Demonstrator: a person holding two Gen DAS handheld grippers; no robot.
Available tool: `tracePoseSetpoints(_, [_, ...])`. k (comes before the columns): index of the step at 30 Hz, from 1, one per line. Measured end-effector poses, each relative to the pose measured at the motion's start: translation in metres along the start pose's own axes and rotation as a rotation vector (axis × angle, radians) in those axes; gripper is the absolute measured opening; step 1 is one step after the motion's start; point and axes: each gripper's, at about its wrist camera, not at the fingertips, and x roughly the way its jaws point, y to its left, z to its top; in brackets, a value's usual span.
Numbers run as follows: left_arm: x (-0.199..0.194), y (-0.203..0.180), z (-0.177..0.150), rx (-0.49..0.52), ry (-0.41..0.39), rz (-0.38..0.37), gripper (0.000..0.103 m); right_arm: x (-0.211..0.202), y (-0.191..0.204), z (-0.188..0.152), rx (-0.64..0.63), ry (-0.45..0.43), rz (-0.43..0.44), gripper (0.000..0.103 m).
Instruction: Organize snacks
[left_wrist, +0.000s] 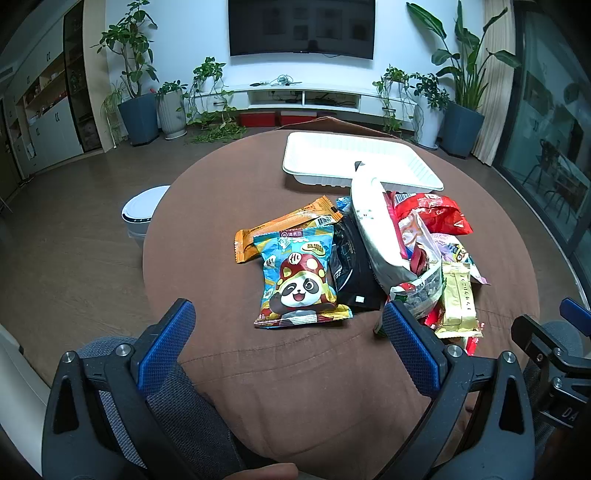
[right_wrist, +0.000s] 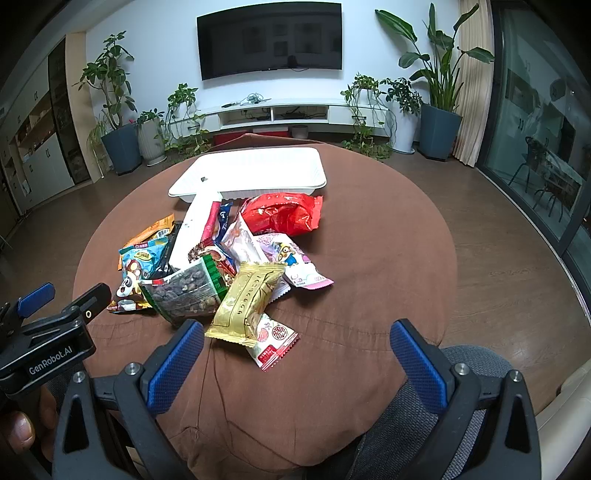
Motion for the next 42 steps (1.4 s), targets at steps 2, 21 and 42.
tracePoseSetpoints(2, [0.0000,0.0001,0.0003,0.000,0.000,0.000,0.103,0.0000,-0.0001,0.0000,-0.001,0.001,0.000,0.103])
tracePoseSetpoints(21, [0.0007,-0.0005,0.0001,0.000,0.001,0.001,0.103,0.0006,0.0006,-0.0012,-0.002,0.003,0.000,0.103])
tracePoseSetpoints(42, [0.0032,-0.0005,-0.0023,-0.004,0.006,-0.011,0.103,0.0003,0.0004,-0.0006,-0.001,0.005,0.001,0.103])
